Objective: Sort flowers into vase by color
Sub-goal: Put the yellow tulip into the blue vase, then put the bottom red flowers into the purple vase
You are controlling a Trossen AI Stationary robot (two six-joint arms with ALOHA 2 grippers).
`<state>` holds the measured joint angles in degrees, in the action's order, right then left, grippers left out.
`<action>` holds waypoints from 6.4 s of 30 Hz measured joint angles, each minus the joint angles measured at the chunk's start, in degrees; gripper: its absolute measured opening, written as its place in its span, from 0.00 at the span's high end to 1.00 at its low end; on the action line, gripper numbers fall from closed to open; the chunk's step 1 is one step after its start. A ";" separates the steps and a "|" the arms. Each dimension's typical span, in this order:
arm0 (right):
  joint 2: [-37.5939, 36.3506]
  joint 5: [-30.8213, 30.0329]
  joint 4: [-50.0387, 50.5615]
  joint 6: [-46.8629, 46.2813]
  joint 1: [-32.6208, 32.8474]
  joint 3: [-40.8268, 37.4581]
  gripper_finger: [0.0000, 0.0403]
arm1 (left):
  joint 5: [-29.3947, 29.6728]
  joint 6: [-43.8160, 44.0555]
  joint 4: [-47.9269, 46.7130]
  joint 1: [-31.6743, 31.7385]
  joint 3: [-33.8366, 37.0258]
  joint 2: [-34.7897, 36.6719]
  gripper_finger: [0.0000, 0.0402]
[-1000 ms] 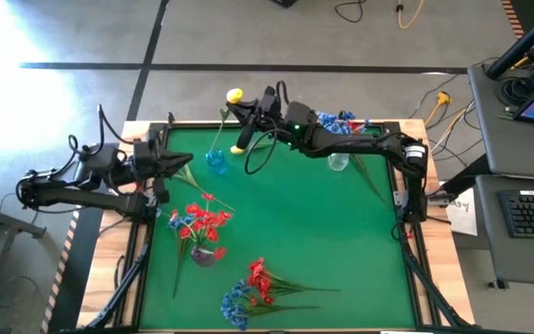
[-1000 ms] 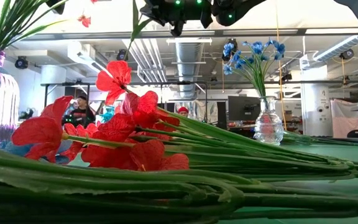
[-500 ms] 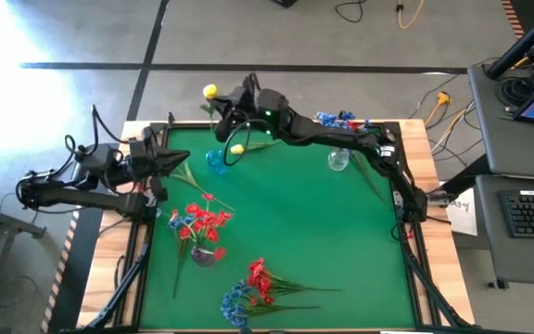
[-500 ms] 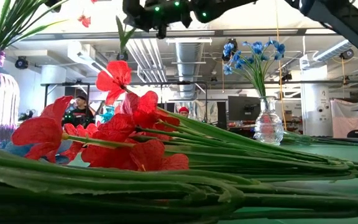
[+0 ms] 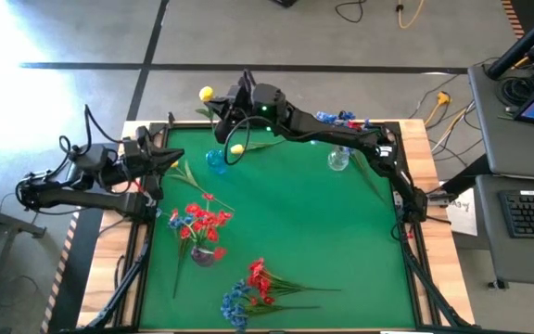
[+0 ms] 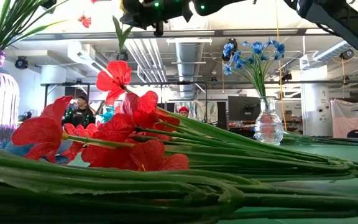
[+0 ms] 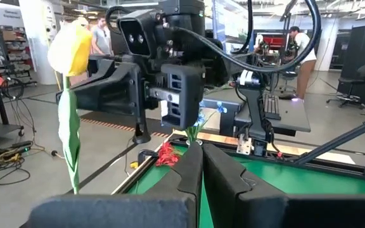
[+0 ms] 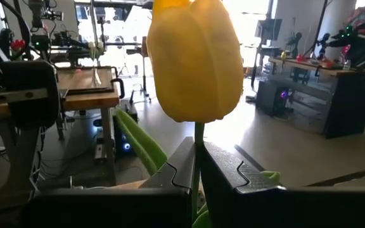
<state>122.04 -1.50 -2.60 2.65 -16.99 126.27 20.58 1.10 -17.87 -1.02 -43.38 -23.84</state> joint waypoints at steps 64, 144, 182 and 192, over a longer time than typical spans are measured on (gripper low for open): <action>0.02 0.46 0.82 -2.64 -0.55 -4.71 0.69 | -0.07 0.72 -2.51 -0.02 0.02 -0.45 1.00; -1.92 12.00 5.02 5.47 0.21 -4.65 0.10 | 3.51 2.54 -3.10 -0.02 0.04 -5.39 0.87; -18.47 14.87 25.87 5.91 1.01 -2.02 0.10 | 1.18 12.15 -7.67 -0.02 -0.11 -4.94 0.81; -24.80 14.99 47.93 -0.10 6.53 -2.24 0.10 | -2.33 14.93 -11.53 -0.04 -5.59 -6.27 0.81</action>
<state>97.24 13.50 45.33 2.55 -10.46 124.03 18.26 16.03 -29.41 -1.06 -48.96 -30.11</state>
